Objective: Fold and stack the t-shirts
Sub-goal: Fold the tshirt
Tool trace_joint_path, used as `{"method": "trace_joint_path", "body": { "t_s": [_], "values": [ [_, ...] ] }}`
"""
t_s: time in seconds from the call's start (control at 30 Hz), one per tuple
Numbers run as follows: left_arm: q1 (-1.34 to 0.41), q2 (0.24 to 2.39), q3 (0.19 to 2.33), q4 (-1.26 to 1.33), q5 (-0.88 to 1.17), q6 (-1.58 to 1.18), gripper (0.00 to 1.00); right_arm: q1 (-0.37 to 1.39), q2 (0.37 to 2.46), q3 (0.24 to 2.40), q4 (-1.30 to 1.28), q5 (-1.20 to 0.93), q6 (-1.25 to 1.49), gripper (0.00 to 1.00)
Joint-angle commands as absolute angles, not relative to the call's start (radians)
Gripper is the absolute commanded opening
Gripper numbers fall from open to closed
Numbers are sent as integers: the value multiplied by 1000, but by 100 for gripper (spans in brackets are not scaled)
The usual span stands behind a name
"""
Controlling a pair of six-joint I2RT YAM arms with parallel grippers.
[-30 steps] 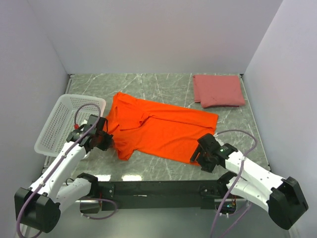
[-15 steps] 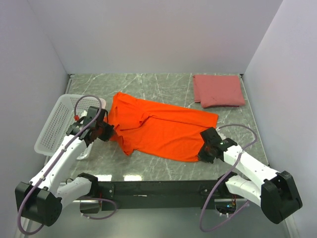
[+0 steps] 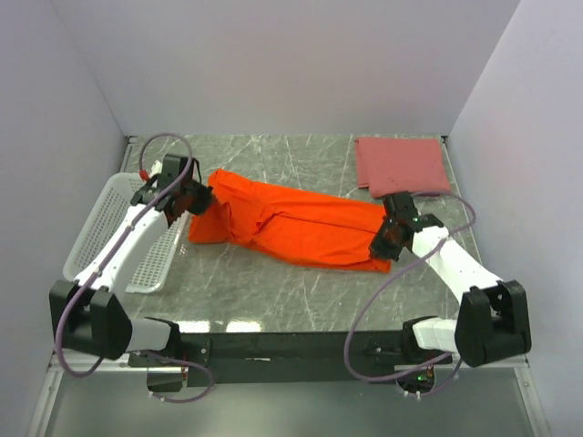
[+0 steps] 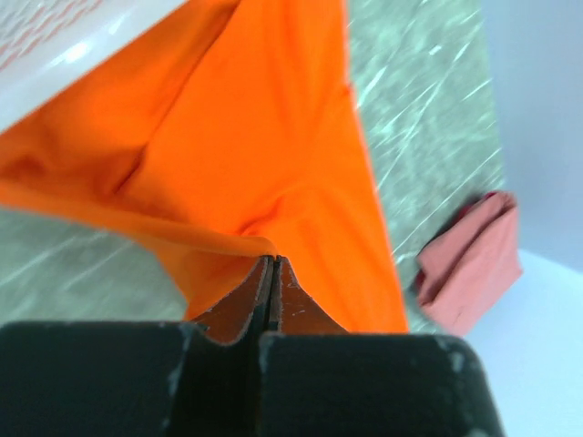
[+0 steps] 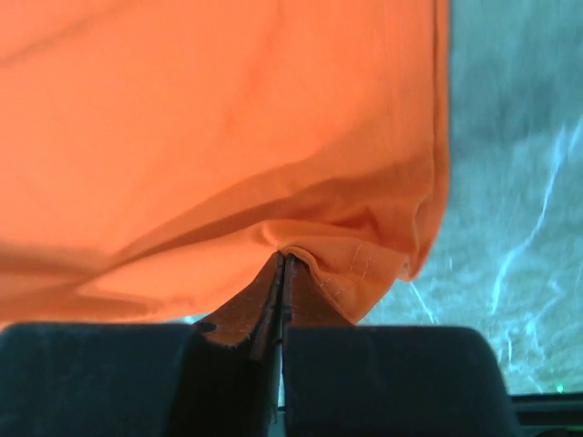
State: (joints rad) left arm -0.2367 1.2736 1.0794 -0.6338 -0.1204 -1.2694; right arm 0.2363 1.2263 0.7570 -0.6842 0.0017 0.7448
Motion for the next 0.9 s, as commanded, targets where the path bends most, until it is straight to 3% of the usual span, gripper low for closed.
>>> {"method": "trace_joint_path", "body": {
  "t_s": [0.0,0.23,0.37,0.4,0.47,0.5,0.53,0.6,0.67,0.87],
  "values": [
    [-213,1372,1190,-545,-123,-1209,1,177,1299,870,-696,-46,649,0],
    [-172,1615,1374,-459,-88,-1154,1,104,1543,1093,-675,-84,595,0],
    [-155,1842,1558,-543,-97,-1114,1,81,1652,1193,-686,-60,583,14],
    [-143,1873,1598,-548,-88,-1100,22,78,1667,1210,-689,-46,584,30],
    [-143,1940,1692,-557,-113,-1095,50,72,1697,1268,-704,35,600,39],
    [-141,1960,1712,-539,-109,-1079,92,71,1698,1299,-704,58,600,45],
    [-141,1980,1761,-548,-109,-1078,99,69,1706,1316,-709,70,598,47],
    [-144,2031,1814,-587,-89,-1056,99,71,1715,1368,-722,104,574,56],
    [-152,2037,1841,-600,-71,-1051,100,77,1727,1391,-713,94,546,58],
    [-233,1942,1651,-571,-49,-1052,99,112,1833,1448,-611,-21,486,60]
  ]
}}
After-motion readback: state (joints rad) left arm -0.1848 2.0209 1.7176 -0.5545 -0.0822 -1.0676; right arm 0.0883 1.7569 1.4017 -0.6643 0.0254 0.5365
